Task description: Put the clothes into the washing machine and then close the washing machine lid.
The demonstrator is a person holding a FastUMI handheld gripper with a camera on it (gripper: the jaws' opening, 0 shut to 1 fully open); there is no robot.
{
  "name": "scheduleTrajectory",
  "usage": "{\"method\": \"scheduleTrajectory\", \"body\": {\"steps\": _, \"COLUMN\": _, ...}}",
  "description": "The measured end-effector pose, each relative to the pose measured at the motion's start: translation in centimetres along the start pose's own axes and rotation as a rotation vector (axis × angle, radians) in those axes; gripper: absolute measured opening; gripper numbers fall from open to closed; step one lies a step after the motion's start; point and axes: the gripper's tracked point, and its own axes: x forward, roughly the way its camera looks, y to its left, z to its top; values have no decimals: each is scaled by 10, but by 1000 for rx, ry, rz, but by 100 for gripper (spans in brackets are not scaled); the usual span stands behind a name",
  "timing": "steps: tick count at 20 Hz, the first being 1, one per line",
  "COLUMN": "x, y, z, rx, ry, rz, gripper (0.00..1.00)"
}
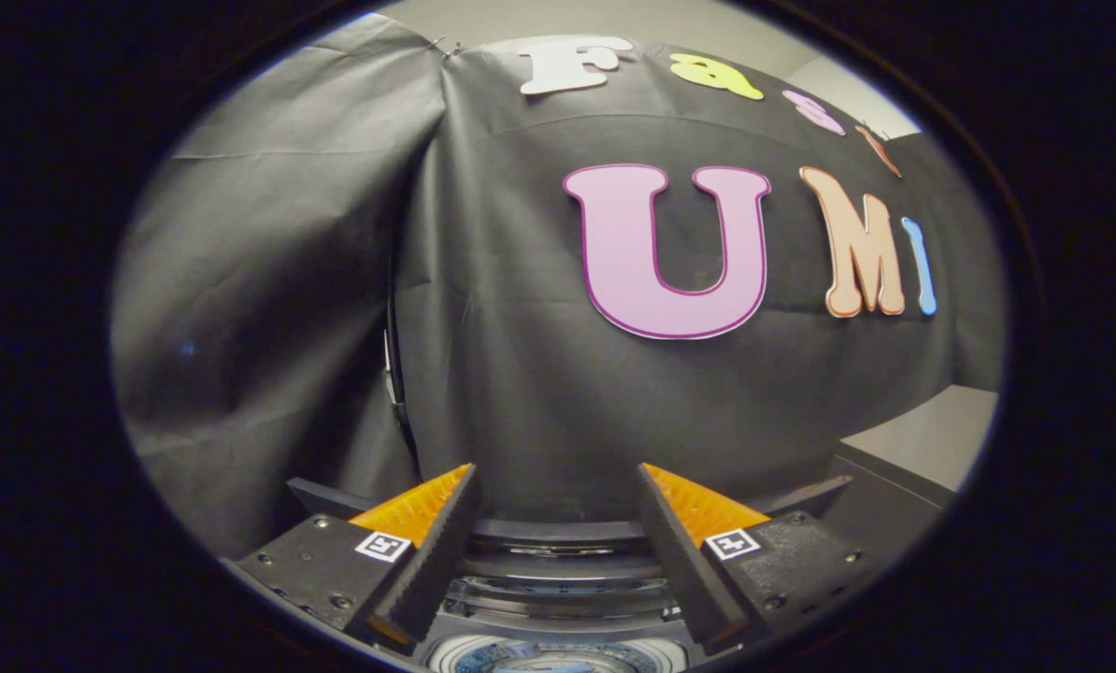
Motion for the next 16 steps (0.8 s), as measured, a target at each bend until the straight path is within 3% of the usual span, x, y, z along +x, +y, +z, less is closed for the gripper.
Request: {"method": "scheduleTrajectory", "body": {"steps": 16, "x": -38, "y": 1, "z": -6, "rx": -8, "ry": -37, "rz": -12, "gripper": 99}}
